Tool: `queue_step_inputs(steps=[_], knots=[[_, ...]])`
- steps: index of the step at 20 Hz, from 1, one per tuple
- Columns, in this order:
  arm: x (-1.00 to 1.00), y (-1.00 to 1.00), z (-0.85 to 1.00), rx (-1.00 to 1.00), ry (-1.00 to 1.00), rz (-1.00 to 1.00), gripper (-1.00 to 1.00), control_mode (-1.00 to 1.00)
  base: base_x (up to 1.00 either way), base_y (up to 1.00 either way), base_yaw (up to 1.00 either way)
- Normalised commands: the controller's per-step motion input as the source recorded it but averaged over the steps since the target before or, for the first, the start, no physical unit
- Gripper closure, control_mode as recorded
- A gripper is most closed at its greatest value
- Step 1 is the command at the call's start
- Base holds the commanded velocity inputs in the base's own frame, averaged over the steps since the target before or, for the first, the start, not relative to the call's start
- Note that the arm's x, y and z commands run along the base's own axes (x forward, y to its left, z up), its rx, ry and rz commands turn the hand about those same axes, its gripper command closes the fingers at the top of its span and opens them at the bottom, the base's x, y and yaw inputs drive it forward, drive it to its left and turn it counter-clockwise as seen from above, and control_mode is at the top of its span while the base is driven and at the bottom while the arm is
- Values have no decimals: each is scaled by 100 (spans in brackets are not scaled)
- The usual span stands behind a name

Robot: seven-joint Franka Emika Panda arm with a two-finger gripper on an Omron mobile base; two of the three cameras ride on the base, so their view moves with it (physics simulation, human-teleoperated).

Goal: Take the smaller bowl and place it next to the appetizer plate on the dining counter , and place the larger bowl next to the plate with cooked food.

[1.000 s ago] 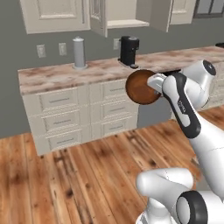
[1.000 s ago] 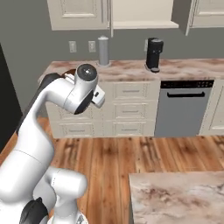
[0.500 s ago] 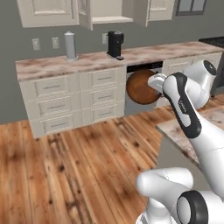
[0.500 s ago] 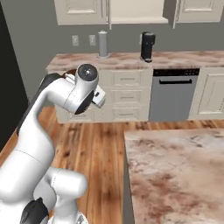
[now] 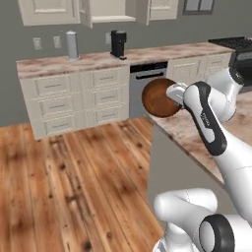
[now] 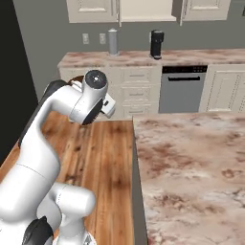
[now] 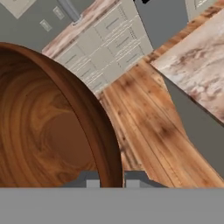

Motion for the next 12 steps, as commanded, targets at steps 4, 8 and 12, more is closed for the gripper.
queue_step_inputs(steps=[4, 8, 12], knots=[[0, 0, 0, 0, 0, 0, 100, 100, -100, 0, 0], [0, 0, 0, 0, 0, 0, 100, 100, -100, 0, 0], [0, 0, 0, 0, 0, 0, 100, 100, -100, 0, 0]])
